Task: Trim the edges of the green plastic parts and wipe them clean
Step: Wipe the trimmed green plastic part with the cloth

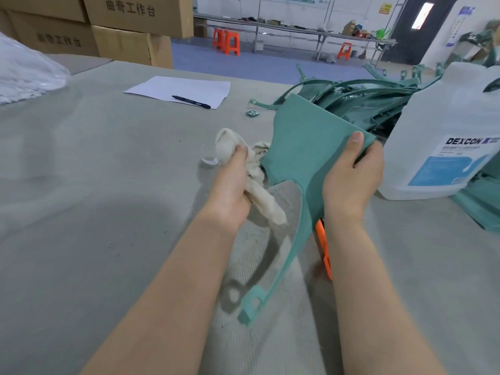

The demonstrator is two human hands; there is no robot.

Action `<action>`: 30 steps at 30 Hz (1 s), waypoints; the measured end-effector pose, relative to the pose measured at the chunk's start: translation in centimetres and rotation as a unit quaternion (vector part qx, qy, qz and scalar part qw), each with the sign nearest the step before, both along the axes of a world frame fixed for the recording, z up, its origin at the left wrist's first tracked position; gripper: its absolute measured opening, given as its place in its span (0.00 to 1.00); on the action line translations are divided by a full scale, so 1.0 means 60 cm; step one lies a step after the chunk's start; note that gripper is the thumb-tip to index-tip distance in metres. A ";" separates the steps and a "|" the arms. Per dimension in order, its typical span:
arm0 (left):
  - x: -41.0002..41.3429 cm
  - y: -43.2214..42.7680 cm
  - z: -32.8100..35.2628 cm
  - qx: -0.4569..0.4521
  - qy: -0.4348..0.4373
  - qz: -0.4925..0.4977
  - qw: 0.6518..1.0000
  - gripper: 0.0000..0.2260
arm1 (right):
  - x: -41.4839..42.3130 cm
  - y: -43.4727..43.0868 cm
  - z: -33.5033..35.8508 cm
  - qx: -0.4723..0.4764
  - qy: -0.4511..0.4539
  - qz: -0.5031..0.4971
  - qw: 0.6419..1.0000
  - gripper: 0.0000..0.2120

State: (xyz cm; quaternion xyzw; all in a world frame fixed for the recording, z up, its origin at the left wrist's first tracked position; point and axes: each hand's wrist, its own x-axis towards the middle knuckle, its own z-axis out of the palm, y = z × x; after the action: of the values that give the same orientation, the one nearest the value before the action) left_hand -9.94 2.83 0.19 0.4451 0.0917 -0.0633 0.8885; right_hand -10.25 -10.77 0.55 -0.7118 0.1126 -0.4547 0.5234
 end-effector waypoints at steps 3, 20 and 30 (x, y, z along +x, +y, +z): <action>0.003 0.008 -0.001 0.042 -0.004 0.041 0.998 0.20 | 0.004 -0.009 0.000 0.038 0.007 0.000 0.999 0.10; -0.013 -0.007 -0.011 0.375 -0.081 0.080 0.920 0.20 | -0.013 0.027 0.011 0.017 -0.025 0.123 0.992 0.13; -0.021 -0.006 0.011 0.001 -0.038 -0.062 0.997 0.18 | -0.002 0.003 0.017 0.063 0.065 0.154 0.984 0.09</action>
State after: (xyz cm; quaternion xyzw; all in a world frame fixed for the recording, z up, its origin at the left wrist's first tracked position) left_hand -11.19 2.45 0.87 0.4532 0.0301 -0.1007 0.8852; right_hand -10.37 -10.58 1.55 -0.7145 0.0634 -0.3133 0.6223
